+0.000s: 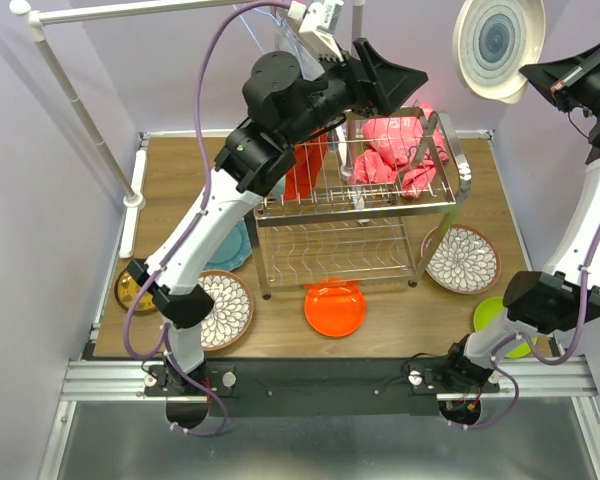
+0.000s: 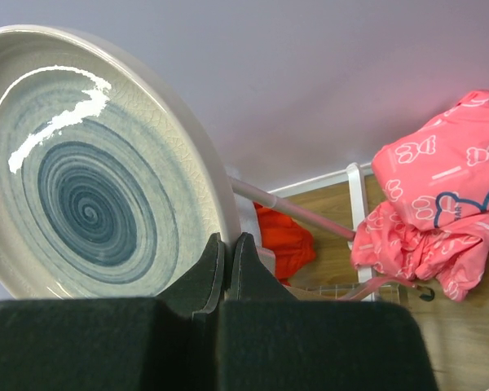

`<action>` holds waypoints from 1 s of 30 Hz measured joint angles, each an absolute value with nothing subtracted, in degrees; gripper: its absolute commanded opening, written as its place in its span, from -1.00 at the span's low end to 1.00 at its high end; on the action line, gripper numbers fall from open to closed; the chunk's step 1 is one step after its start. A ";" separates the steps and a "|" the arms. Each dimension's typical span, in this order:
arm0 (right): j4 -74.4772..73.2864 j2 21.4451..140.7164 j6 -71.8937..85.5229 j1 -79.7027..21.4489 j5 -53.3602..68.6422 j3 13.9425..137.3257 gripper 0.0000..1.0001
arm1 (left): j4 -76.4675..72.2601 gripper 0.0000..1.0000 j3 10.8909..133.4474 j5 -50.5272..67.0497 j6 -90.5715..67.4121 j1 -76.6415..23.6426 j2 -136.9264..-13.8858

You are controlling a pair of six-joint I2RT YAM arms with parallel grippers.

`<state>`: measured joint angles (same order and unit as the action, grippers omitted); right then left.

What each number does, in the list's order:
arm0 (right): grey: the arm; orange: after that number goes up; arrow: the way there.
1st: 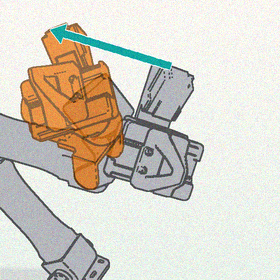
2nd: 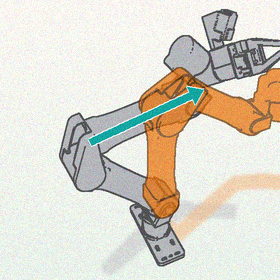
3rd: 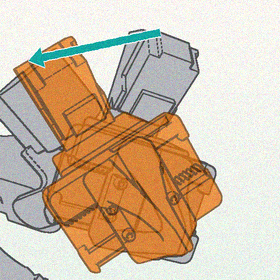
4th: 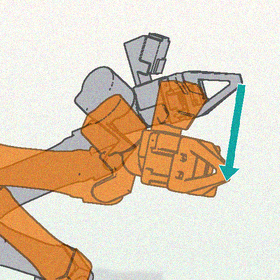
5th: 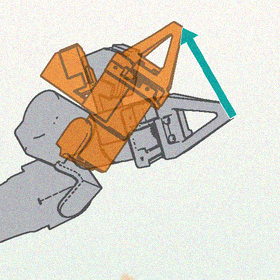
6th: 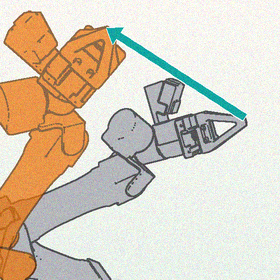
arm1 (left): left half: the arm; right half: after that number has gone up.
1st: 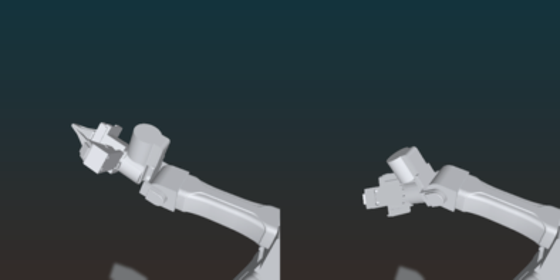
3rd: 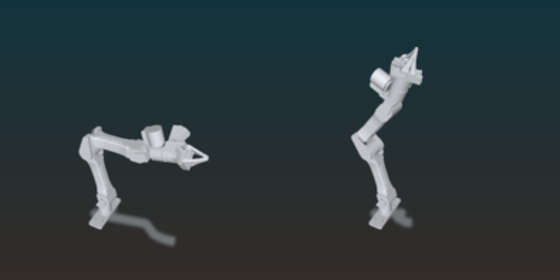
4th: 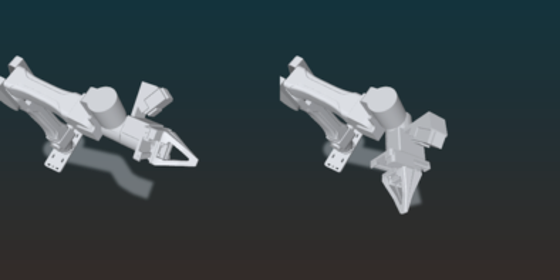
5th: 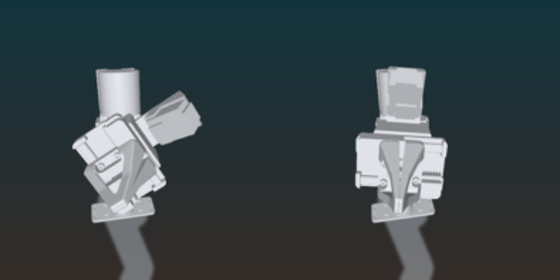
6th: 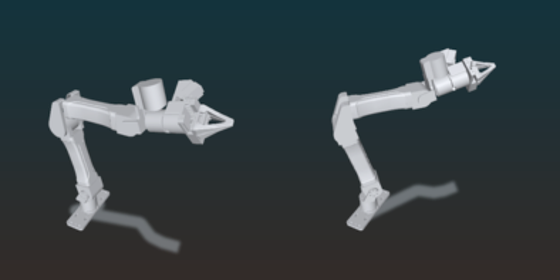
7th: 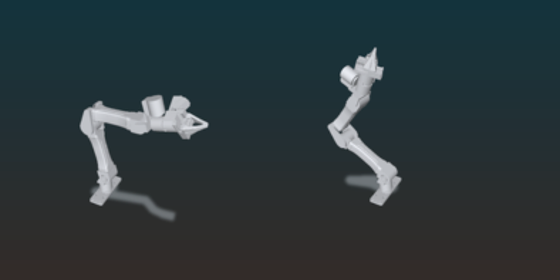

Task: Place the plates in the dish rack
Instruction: Pass the plate from the right arm to the left

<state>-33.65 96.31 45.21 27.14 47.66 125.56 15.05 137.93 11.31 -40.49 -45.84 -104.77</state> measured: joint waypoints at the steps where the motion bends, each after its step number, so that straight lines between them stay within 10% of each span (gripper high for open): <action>1: -33.43 96.05 45.45 27.14 48.12 125.56 -0.99 | 14.61 0.59 138.39 10.96 -40.99 -46.30 -105.49; 22: -31.81 91.26 46.15 18.48 51.29 119.92 -0.99 | 11.79 0.59 141.01 3.22 -44.42 -50.11 -111.94; 30: -32.32 90.06 42.65 14.87 49.87 119.59 -0.99 | 15.70 0.15 141.12 -5.67 -42.59 -50.52 -111.94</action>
<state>-32.32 90.06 42.65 14.87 49.87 119.59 15.70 141.12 -5.67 -42.59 -50.52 -111.94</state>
